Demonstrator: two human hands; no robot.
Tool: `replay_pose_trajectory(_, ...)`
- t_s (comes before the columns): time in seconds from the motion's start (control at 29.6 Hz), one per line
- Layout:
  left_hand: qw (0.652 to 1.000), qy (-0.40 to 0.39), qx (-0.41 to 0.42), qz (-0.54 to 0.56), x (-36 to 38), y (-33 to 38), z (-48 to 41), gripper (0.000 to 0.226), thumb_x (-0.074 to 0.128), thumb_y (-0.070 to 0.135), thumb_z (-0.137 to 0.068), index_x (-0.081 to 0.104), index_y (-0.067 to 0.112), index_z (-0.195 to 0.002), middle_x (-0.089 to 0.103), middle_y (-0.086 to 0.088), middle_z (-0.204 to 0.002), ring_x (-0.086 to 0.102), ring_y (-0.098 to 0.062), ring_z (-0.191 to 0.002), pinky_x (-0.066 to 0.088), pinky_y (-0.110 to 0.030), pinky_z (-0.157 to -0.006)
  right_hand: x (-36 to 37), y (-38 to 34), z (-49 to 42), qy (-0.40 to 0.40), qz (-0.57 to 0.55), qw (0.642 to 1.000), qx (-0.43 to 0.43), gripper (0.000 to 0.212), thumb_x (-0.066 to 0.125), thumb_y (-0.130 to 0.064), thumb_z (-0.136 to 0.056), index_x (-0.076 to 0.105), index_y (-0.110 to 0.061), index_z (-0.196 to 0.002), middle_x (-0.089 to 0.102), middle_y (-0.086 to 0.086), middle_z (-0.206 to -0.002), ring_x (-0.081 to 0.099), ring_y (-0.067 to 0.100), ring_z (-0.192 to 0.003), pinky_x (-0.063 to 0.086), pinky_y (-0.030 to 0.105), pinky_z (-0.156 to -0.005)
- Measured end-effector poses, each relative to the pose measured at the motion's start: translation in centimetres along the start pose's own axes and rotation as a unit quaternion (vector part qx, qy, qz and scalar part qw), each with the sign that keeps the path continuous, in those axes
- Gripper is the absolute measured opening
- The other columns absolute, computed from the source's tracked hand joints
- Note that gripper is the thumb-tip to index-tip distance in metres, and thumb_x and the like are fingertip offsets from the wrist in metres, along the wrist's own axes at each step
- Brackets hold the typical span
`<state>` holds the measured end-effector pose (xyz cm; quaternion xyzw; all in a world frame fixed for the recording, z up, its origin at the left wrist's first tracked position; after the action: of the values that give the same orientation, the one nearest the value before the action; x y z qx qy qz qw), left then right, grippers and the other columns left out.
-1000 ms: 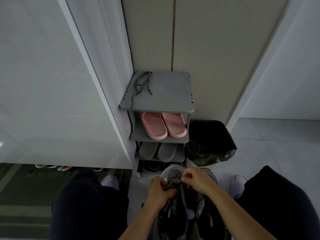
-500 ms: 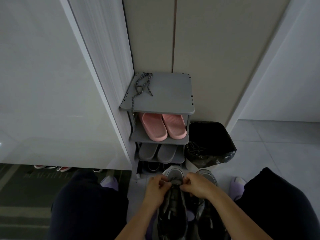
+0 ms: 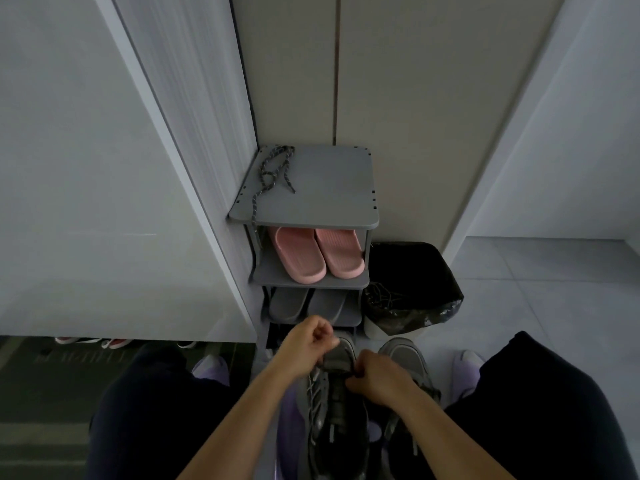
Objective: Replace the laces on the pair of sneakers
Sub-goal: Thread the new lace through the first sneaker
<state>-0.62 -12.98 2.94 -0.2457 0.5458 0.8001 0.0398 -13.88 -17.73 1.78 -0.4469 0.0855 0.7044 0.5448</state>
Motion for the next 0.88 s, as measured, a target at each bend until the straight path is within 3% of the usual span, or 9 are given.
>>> replay_pose_trajectory(0.1,0.996,-0.019,-0.072,-0.055,0.6,-2.8,0.7,0.020,0.064,0.024,-0.085,0.045,0.018,-0.083,0.051,0.000,-0.081,0.049,-0.011,-0.070,0.039,-0.018,-0.059,0.0,-0.4,0.0,0.000,-0.011,1.000,-0.009,0.029,0.055,-0.037,-0.083,0.044,-0.014,-0.099,0.055,0.007,-0.107,0.055,0.024,-0.097,0.039,0.032,-0.074)
replay_pose_trajectory(0.17,0.992,-0.032,-0.067,-0.100,1.7,-3.8,1.4,0.022,0.056,0.023,-0.090,0.040,0.023,-0.075,0.052,-0.002,-0.084,0.049,-0.012,-0.077,0.040,-0.024,-0.067,0.0,-0.6,0.2,0.004,-0.012,1.000,-0.011,0.026,0.055,-0.035,-0.083,0.039,-0.017,-0.093,0.050,0.003,-0.096,0.052,0.022,-0.088,0.039,0.031,-0.071)
replay_pose_trajectory(0.37,0.980,0.166,0.028,-0.106,-3.2,1.5,0.4,0.005,0.053,0.016,-0.089,0.051,0.016,-0.084,0.059,0.000,-0.074,0.059,-0.020,-0.073,0.048,-0.036,-0.072,0.2,-0.3,0.1,0.016,0.021,1.000,-0.003,0.039,0.053,-0.037,-0.086,0.047,-0.010,-0.114,0.058,0.009,-0.114,0.057,0.027,-0.104,0.040,0.031,-0.073)
replay_pose_trajectory(0.47,0.986,0.048,-0.019,-0.160,-2.9,2.6,0.4,0.018,0.060,0.029,-0.085,0.045,0.018,-0.085,0.054,0.002,-0.075,0.055,-0.018,-0.073,0.045,-0.036,-0.071,0.3,-0.3,0.0,0.021,0.025,0.999,-0.006,0.039,0.052,-0.037,-0.086,0.048,-0.010,-0.113,0.059,0.009,-0.114,0.057,0.024,-0.096,0.038,0.028,-0.070)
replay_pose_trajectory(0.57,0.956,-0.066,-0.075,-0.275,-2.4,1.0,2.4,0.030,0.058,0.042,-0.085,0.047,0.020,-0.068,0.047,-0.005,-0.068,0.049,-0.012,-0.070,0.037,-0.027,-0.064,0.2,-0.3,0.0,0.038,0.040,0.998,0.003,0.038,0.051,-0.038,-0.085,0.049,-0.012,-0.113,0.059,0.008,-0.113,0.058,0.026,-0.103,0.039,0.029,-0.071)
replay_pose_trajectory(0.64,0.983,-0.065,-0.071,-0.158,-3.4,0.5,3.8,0.036,0.058,0.034,-0.088,0.049,0.022,-0.055,0.047,0.000,-0.055,0.048,-0.006,-0.059,0.034,-0.020,-0.056,0.3,-0.3,0.0,0.044,0.043,0.998,0.008,0.034,0.050,-0.037,-0.086,0.050,-0.013,-0.109,0.058,0.007,-0.103,0.059,0.026,-0.100,0.039,0.029,-0.069)
replay_pose_trajectory(0.71,0.995,0.014,-0.092,0.033,-5.5,0.3,4.8,0.035,0.056,0.024,-0.090,0.050,0.017,-0.056,0.045,0.007,-0.046,0.039,0.000,-0.040,0.029,-0.013,-0.044,0.4,-0.3,0.1,0.053,0.043,0.998,0.010,0.027,0.048,-0.036,-0.087,0.051,-0.014,-0.101,0.052,0.004,-0.092,0.059,0.026,-0.094,0.037,0.028,-0.067)
replay_pose_trajectory(0.81,0.940,0.135,-0.107,0.295,-8.9,-0.5,5.6,0.034,0.050,0.018,-0.092,0.045,0.012,-0.059,0.033,0.008,-0.037,0.024,0.000,-0.028,0.018,-0.010,-0.031,0.4,-0.3,0.2,0.063,0.049,0.997,0.016,0.026,0.046,-0.037,-0.087,0.050,-0.015,-0.101,0.059,0.006,-0.100,0.059,0.025,-0.097,0.037,0.028,-0.068)
replay_pose_trajectory(0.88,0.892,0.191,-0.089,0.399,-11.7,-1.4,6.2,0.035,0.047,0.021,-0.093,0.042,0.013,-0.059,0.030,0.009,-0.034,0.022,-0.002,-0.028,0.018,-0.009,-0.031,0.4,-0.2,0.3,0.072,0.052,0.996,0.016,0.026,0.047,-0.037,-0.088,0.050,-0.015,-0.099,0.061,0.006,-0.109,0.059,0.025,-0.100,0.038,0.028,-0.069)
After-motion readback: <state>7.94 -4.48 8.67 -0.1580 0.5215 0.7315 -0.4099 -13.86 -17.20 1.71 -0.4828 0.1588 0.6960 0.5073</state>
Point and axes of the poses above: each hand's wrist, its own z-axis away from the middle knuckle, its own x-axis out of the palm, y = z × x, the point moved 5 cm from there along -z, towards the middle knuckle
